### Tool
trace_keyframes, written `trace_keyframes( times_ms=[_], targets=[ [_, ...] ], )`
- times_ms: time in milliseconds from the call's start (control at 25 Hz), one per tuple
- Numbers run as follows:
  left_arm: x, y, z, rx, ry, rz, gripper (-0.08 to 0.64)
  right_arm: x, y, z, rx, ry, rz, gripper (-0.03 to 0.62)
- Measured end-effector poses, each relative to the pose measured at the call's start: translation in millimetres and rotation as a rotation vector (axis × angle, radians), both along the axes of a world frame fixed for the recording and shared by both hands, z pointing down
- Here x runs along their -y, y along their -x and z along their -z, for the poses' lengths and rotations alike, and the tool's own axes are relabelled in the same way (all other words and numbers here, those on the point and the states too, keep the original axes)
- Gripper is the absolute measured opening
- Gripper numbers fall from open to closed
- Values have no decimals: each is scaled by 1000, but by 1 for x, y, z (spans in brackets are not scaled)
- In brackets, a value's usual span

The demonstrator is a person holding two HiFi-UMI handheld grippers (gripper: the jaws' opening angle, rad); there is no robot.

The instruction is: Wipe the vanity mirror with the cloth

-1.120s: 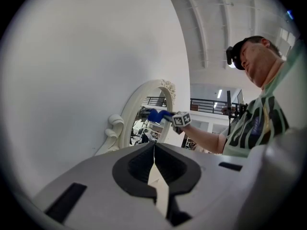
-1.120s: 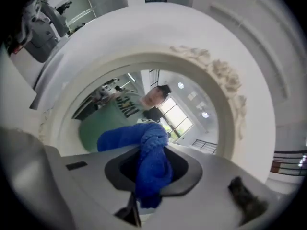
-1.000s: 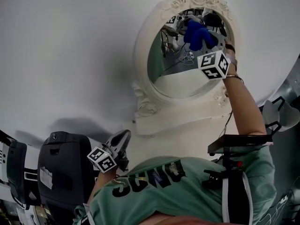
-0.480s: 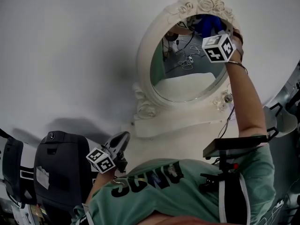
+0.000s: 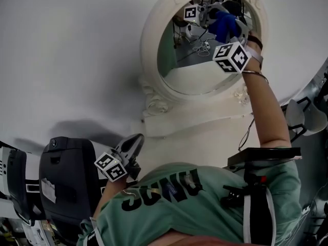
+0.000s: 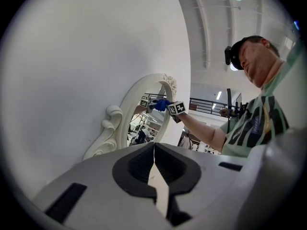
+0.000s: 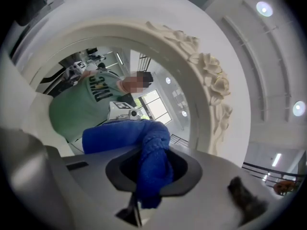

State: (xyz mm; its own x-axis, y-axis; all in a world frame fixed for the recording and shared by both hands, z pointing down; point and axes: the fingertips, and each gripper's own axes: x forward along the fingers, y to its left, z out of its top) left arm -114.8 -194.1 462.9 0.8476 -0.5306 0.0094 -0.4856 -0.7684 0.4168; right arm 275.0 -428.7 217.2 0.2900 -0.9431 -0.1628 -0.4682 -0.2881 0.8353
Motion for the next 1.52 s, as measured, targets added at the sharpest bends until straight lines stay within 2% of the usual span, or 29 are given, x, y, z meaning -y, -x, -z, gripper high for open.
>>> trace_keyframes(
  times_ms=[200, 360, 440, 560, 880, 1000, 1160, 1360, 1440, 1520],
  targets=[
    [0, -8, 0, 10, 22, -7, 12, -1, 2, -131, -1, 188, 18, 64],
    [0, -14, -1, 29, 27, -12, 12, -1, 2, -222, -64, 280, -1, 64],
    [1, -16, -1, 38, 29, -10, 12, -1, 0, -262, -39, 334, -9, 64],
    [2, -17, -2, 52, 30, -8, 12, -1, -1, -312, -13, 414, -14, 66],
    [2, -14, -5, 64, 39, 11, 12, -5, 2, -427, -36, 662, -34, 75],
    [2, -9, -3, 58, 33, 28, 12, -5, 0, -434, -29, 663, -52, 74],
    [4, -3, 0, 44, 17, 42, 12, -1, 1, -433, -8, 686, -12, 74],
    [-2, -2, 7, 34, -5, 28, 12, -12, 6, -429, 112, 805, 16, 78],
    [-6, 1, 9, 27, -9, 29, 12, -19, 13, -403, 117, 764, 51, 78],
    [-8, 3, 10, 17, -13, 32, 12, -21, 17, -360, 119, 669, 88, 78]
  ],
)
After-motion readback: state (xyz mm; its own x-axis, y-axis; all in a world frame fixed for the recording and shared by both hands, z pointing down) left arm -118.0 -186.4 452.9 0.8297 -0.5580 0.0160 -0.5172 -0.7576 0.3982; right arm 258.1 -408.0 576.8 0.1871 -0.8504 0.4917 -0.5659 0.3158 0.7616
